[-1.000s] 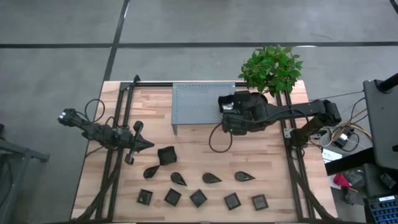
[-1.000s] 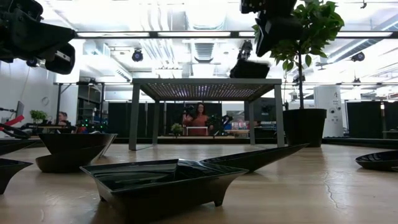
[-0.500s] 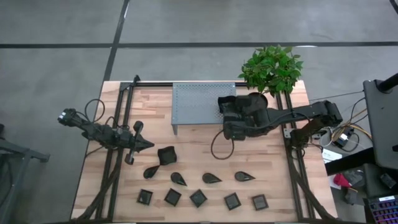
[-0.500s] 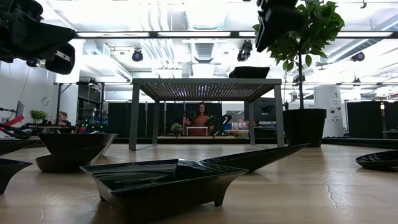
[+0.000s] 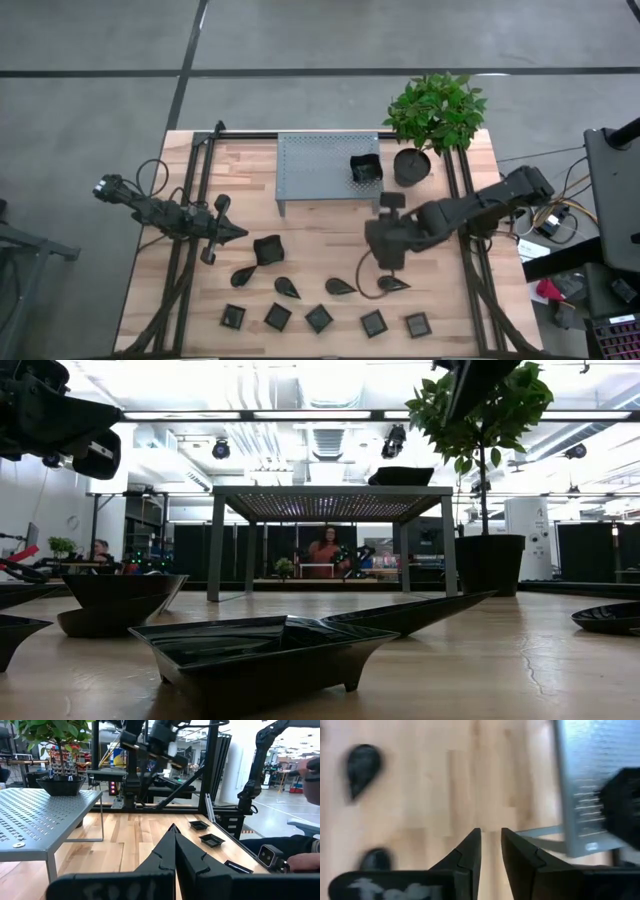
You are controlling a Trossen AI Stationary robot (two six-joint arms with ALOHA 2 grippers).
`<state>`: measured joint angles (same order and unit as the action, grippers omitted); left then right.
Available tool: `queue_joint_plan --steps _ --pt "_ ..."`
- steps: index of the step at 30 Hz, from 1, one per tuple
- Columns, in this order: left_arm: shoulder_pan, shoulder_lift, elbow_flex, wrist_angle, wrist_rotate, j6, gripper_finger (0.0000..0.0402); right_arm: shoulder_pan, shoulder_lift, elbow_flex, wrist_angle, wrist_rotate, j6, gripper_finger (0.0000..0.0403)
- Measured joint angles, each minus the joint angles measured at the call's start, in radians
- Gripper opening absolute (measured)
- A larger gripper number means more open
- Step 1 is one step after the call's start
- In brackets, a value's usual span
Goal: Pick & Place Mini shaped plates
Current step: Put the black square plate on the shelf
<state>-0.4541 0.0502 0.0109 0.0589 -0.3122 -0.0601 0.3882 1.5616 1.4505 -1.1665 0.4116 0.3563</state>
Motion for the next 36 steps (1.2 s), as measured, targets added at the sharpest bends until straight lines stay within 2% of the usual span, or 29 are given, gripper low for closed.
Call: queue_joint_plan --steps 6,13,22,25,33,36 --pt "0.0 0.0 0.0 0.0 0.0 0.0 0.0 0.124 0.005 -0.018 0.004 -0.029 0.115 0.0067" --pt "0.0 0.0 0.0 0.0 0.0 0.0 0.0 0.256 0.044 -0.134 0.096 -0.035 0.289 0.0087" --pt "0.0 0.001 0.0 0.0 0.0 0.0 0.0 0.346 0.153 -0.165 0.124 -0.134 0.397 0.0089" --pt "0.0 0.001 0.0 0.0 0.0 0.0 0.0 0.362 0.185 -0.166 0.125 -0.196 0.411 0.0083" --pt "0.0 0.002 0.0 0.0 0.0 0.0 0.0 0.43 0.209 -0.166 0.128 -0.353 0.524 0.0068" --pt "0.0 0.002 0.0 0.0 0.0 0.0 0.0 0.472 0.209 -0.166 0.131 -0.375 0.581 0.007"
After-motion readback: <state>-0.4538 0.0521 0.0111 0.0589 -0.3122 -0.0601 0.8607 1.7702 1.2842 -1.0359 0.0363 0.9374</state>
